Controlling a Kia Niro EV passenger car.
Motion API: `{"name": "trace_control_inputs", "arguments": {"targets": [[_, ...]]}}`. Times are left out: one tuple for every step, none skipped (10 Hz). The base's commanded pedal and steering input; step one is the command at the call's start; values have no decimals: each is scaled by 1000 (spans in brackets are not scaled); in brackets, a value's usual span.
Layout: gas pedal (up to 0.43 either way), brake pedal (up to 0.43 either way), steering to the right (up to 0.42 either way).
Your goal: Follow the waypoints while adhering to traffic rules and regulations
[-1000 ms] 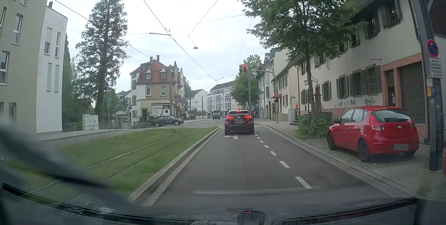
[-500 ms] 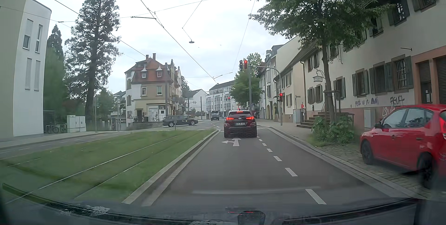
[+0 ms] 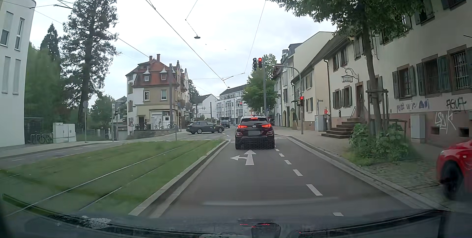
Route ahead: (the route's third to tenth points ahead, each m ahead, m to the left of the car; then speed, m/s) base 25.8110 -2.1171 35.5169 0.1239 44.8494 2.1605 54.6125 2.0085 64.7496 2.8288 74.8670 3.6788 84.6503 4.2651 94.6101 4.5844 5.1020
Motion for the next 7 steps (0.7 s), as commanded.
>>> {"name": "trace_control_inputs", "arguments": {"targets": [[0,152,5],[0,146,6],[0,165,5],[0,165,5],[0,177,3],[0,183,3],[0,189,3]]}}
